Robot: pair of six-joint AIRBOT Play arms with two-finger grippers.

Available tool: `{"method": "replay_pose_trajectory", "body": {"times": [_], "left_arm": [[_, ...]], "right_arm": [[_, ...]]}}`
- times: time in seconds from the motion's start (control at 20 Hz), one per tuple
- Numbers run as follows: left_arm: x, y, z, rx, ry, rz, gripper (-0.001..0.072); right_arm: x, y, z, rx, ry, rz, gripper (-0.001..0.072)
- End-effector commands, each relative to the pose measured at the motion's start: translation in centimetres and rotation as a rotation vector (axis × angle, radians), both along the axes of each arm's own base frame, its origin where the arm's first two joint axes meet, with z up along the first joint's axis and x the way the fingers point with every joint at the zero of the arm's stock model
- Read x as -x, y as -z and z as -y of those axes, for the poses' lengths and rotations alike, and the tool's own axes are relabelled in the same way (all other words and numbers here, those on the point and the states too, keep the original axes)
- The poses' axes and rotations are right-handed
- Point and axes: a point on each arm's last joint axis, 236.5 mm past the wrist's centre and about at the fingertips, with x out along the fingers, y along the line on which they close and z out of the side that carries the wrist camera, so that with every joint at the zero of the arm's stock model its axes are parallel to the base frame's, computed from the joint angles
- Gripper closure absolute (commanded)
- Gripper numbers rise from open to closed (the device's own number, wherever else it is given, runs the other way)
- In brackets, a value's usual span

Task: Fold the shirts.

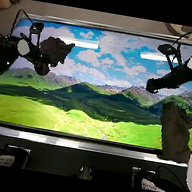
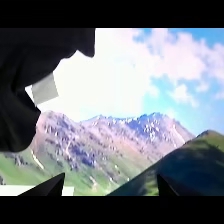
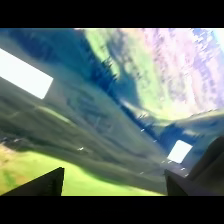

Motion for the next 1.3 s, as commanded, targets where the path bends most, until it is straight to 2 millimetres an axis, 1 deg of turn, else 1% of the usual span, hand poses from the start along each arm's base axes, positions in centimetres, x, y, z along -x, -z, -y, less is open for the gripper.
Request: {"method": "replay_pose_trajectory", "body": {"times": [0.0, 0.1, 0.15, 0.2, 0.25, 0.3, 0.35, 0.45, 0.55, 0.6, 0.65, 0.7, 0.75, 0.8, 0.85, 0.9, 0.95, 1.0, 1.05, 1.1, 1.15, 1.2, 1.25], "left_arm": [[-6.0, -2.3, -2.0, 0.044, -0.084, 0.174, -0.0013], [-9.4, -1.6, -6.5, 0.064, -0.205, 0.149, -0.0013], [-10.5, -0.7, -8.9, 0.074, -0.266, 0.117, -0.0013], [-11.2, 0.7, -11.2, 0.085, -0.325, 0.075, -0.0013], [-11.5, 2.6, -13.1, 0.103, -0.376, 0.022, -0.0013], [-11.5, 4.8, -14.1, 0.136, -0.404, -0.028, -0.0013], [-11.4, 6.8, -14.5, 0.180, -0.424, -0.066, -0.0013], [-11.0, 10.5, -14.6, 0.248, -0.452, -0.132, -0.0013], [-10.7, 13.2, -13.7, 0.286, -0.455, -0.185, -0.0013], [-10.5, 14.3, -13.1, 0.282, -0.437, -0.205, -0.0013], [-10.2, 15.2, -12.7, 0.270, -0.419, -0.224, 0.0019], [-10.1, 15.6, -12.5, 0.274, -0.418, -0.234, 0.0270], [-10.1, 15.4, -12.2, 0.287, -0.417, -0.235, 0.0567], [-10.2, 14.3, -11.8, 0.313, -0.407, -0.224, 0.0680], [-10.5, 12.5, -11.5, 0.337, -0.390, -0.193, 0.0681], [-11.1, 9.3, -11.1, 0.352, -0.352, -0.129, 0.0681], [-11.6, 5.4, -10.6, 0.353, -0.295, -0.046, 0.0681], [-11.6, 0.3, -9.8, 0.342, -0.217, 0.053, 0.0681], [-10.9, -4.9, -8.9, 0.322, -0.142, 0.145, 0.0682], [-9.1, -10.6, -7.1, 0.299, -0.037, 0.234, 0.0682], [-6.6, -15.6, -5.1, 0.271, 0.064, 0.304, 0.0681], [-3.4, -20.3, -3.2, 0.226, 0.149, 0.373, 0.0682], [-0.3, -24.3, -1.3, 0.198, 0.216, 0.437, 0.0681]], "right_arm": [[-4.7, -2.0, 2.0, 0.107, -0.027, 0.222, 0.0038], [-5.7, -2.7, 1.7, 0.093, -0.026, 0.271, 0.0038], [-5.9, -2.8, 1.4, 0.079, -0.027, 0.282, 0.0038], [-5.9, -2.8, 1.0, 0.065, -0.028, 0.282, 0.0039], [-5.9, -2.8, 0.8, 0.056, -0.029, 0.281, 0.0039], [-5.8, -2.7, 0.7, 0.051, -0.030, 0.276, 0.0039], [-5.7, -2.7, 0.7, 0.049, -0.030, 0.270, 0.0040], [-5.7, -2.7, 0.7, 0.048, -0.030, 0.270, 0.0040], [-5.7, -2.7, 0.7, 0.048, -0.030, 0.270, 0.0041], [-5.7, -2.7, 0.5, 0.042, -0.031, 0.269, 0.0041], [-5.7, -2.7, 0.2, 0.027, -0.032, 0.270, 0.0041], [-5.7, -2.7, -0.1, 0.013, -0.034, 0.270, 0.0041], [-5.6, -2.8, -0.3, 0.006, -0.035, 0.270, 0.0041], [-5.6, -2.8, -0.2, 0.010, -0.042, 0.272, 0.0041], [-5.7, -2.8, -0.2, 0.024, -0.063, 0.276, 0.0041], [-5.7, -3.1, -0.2, 0.039, -0.094, 0.287, 0.0041], [-5.7, -3.6, -0.2, 0.051, -0.118, 0.304, 0.0041], [-5.5, -4.6, -0.2, 0.062, -0.139, 0.329, 0.0041], [-5.2, -6.2, 0.0, 0.077, -0.155, 0.368, 0.0041], [-4.9, -8.2, 0.2, 0.097, -0.168, 0.418, 0.0041], [-4.5, -10.5, 0.5, 0.120, -0.177, 0.475, 0.0040], [-3.7, -13.3, 0.7, 0.134, -0.178, 0.541, 0.0040], [-2.7, -16.1, 0.8, 0.136, -0.173, 0.604, 0.0040]]}}
